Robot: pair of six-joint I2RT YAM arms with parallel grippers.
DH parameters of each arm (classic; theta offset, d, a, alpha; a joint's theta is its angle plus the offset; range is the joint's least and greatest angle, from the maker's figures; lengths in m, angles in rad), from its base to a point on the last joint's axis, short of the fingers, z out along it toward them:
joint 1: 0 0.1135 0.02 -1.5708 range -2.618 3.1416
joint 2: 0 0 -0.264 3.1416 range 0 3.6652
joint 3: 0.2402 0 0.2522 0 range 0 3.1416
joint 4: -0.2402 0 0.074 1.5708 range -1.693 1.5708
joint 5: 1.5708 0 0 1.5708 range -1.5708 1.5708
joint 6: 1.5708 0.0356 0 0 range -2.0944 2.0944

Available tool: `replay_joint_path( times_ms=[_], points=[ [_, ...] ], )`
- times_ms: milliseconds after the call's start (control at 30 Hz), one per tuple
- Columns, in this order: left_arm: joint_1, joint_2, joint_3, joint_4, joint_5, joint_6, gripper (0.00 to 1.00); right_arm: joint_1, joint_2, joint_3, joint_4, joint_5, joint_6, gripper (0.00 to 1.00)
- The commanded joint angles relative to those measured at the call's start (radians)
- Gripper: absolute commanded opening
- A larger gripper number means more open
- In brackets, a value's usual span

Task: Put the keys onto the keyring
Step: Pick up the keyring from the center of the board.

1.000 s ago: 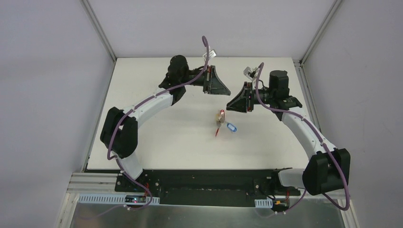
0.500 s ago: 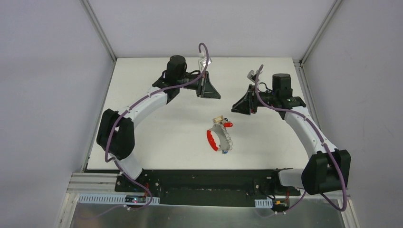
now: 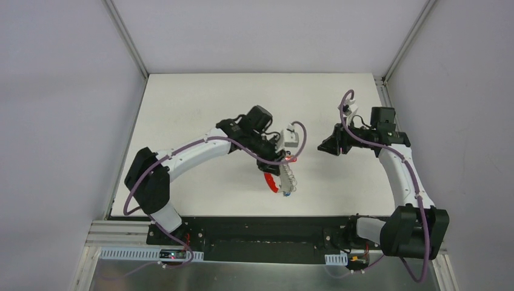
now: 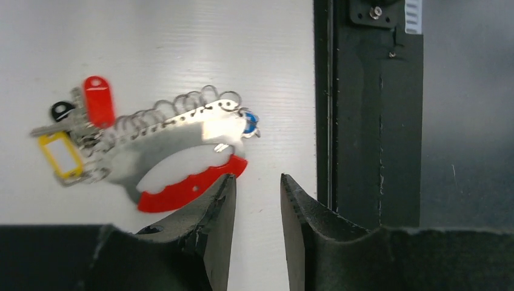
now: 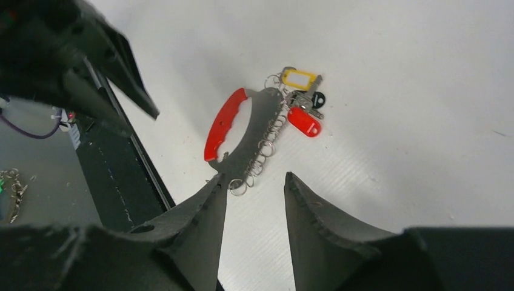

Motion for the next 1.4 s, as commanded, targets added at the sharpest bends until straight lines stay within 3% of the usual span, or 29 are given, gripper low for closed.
replay_joint_path(
  times_ms=[0,167,500,967,1367],
  points=[
    [-0.133,0.051,0.001,-0.072,-0.139,0.101,0.36,-0.059,-0.047,-0.038,-0.039,0.04,-0.031,0.43],
    [-0.247,0.153,0.051,-0.079,-0.278,0.081,0.43,-0.14,-0.086,-0.07,-0.054,0.052,-0.03,0.44],
    [-0.271,0.36,0.219,-0.128,-0.369,-0.086,0.45,-0.225,-0.111,-0.1,-0.117,0.046,-0.057,0.44],
    [-0.314,0.392,0.197,-0.097,-0.35,-0.32,0.47,-0.316,-0.146,-0.127,-0.208,-0.051,-0.122,0.43],
    [-0.322,0.426,0.22,-0.108,-0.426,-0.335,0.41,-0.329,-0.185,-0.132,-0.185,-0.081,-0.096,0.44]
  ],
)
